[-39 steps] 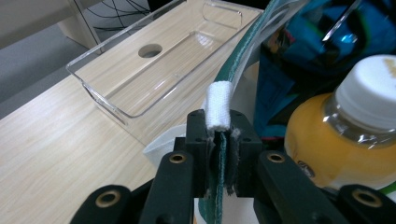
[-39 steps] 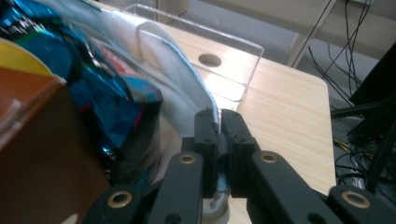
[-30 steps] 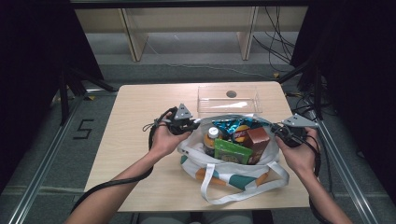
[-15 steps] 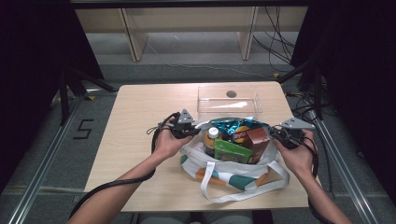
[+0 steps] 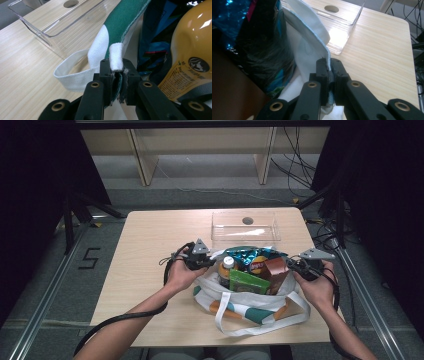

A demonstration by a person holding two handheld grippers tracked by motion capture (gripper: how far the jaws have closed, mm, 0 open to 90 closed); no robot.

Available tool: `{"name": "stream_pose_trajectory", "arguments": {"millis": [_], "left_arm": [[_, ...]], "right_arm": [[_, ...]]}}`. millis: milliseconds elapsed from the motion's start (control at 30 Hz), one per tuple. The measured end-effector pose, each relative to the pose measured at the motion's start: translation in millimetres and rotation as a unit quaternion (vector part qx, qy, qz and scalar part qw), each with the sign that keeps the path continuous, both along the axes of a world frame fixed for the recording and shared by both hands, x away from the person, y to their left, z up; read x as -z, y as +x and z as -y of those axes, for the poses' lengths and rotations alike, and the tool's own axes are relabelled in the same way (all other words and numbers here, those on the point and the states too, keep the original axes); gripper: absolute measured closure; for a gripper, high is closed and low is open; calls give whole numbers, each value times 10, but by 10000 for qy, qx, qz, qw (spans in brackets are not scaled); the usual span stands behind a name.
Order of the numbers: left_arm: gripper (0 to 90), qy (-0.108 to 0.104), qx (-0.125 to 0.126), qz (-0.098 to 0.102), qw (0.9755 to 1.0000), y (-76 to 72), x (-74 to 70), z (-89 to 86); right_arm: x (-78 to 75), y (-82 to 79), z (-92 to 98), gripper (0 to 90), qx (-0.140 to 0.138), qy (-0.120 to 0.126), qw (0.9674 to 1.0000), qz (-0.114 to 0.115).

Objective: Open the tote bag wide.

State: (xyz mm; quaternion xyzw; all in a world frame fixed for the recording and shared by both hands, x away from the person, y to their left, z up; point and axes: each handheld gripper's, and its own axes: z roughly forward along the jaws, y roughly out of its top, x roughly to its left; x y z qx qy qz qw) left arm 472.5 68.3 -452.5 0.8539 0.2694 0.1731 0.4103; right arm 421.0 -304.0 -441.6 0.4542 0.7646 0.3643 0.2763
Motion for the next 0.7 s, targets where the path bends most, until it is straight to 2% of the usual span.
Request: {"name": "stream_pose_trajectory", "arguments": {"millis": [133,267,333,367,400,433,467,500,567,633,700], "left_arm": [[803,4,12,-3,10000,-1,7,5],[797,-24,21,5,10000,-14,-8,4],[779,-57,22,90,9999,-25,-40,-15],[749,-113,-27,91,9999,-33,-58,-29],[677,-162,-54,124,9998,-42,-79,-48],[677,-198,-81,157,9996,-55,-101,-68],[643,-153,-65,220,9996,-66,-131,-94],[613,-184,-62,279,9994,-76,-147,-114],[554,-210,-121,346,9991,-108,-196,-159],[504,-299,-180,357,9988,-144,-247,-211],[472,-401,-231,421,9980,-183,-293,-270]], "right_arm": [[7,6,6,863,4,18,10000,-61],[16,14,13,855,-12,183,9998,-107],[-5,2,22,824,15,156,9998,-111],[-20,-11,22,794,49,266,9995,-134],[-81,-40,60,727,95,360,9993,-105],[-81,-40,60,727,95,360,9993,-105],[-110,-56,76,707,172,404,9990,15],[-150,-70,100,693,142,465,9988,4],[-215,-109,116,666,291,606,9977,78],[-263,-116,145,647,292,602,9975,234],[-331,-147,145,635,390,771,9958,294]]}}
